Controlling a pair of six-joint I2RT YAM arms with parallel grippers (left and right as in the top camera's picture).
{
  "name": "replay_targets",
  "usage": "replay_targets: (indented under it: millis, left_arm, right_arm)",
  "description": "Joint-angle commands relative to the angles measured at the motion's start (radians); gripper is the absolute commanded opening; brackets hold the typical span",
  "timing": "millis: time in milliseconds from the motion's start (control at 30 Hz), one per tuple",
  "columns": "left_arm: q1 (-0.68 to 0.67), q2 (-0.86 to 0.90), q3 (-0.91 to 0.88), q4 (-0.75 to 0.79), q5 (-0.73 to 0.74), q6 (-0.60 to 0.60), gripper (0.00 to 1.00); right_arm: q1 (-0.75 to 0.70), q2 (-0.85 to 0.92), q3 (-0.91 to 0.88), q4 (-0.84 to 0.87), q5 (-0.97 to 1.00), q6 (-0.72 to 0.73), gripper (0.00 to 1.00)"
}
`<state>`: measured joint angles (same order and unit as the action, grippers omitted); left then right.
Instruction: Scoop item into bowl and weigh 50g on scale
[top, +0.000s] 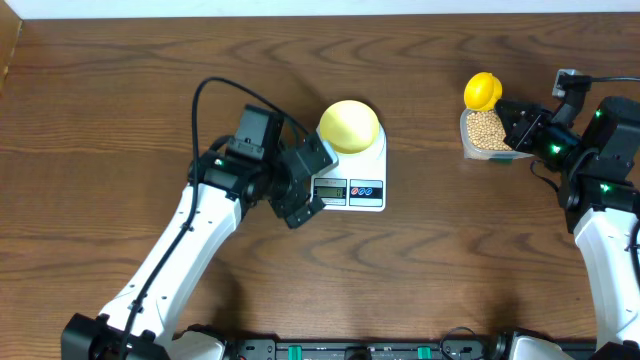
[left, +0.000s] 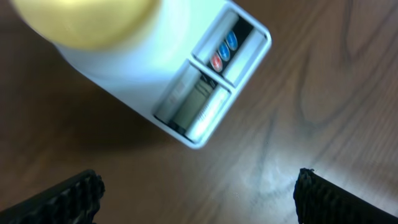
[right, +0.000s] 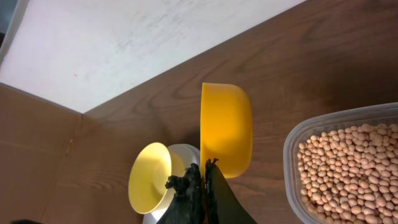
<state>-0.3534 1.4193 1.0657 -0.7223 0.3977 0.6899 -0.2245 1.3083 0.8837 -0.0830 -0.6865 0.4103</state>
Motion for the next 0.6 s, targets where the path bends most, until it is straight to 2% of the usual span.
replay_targets:
  millis: [0, 133, 333, 567]
  left_arm:
    - [0.013, -0.044, -0.045, 0.014, 0.021, 0.022, 1.00]
    - [0.053, -0.082, -0.083, 0.036, 0.002, -0.066, 1.00]
    - [0.147, -0.127, -0.182, 0.093, 0.026, -0.070, 1.00]
    - [0.156, -0.124, -0.198, 0.111, 0.040, -0.075, 1.00]
  right_arm:
    - [-0.006, -0.001, 0.028, 0.000, 0.000, -0.016, 0.01]
    - [-0.006, -0.001, 0.028, 0.000, 0.000, -0.015, 0.01]
    - [-0.005, -0.001, 0.028, 0.001, 0.000, -0.015, 0.01]
    - [-0.006, -0.001, 0.028, 0.003, 0.008, -0.016, 0.01]
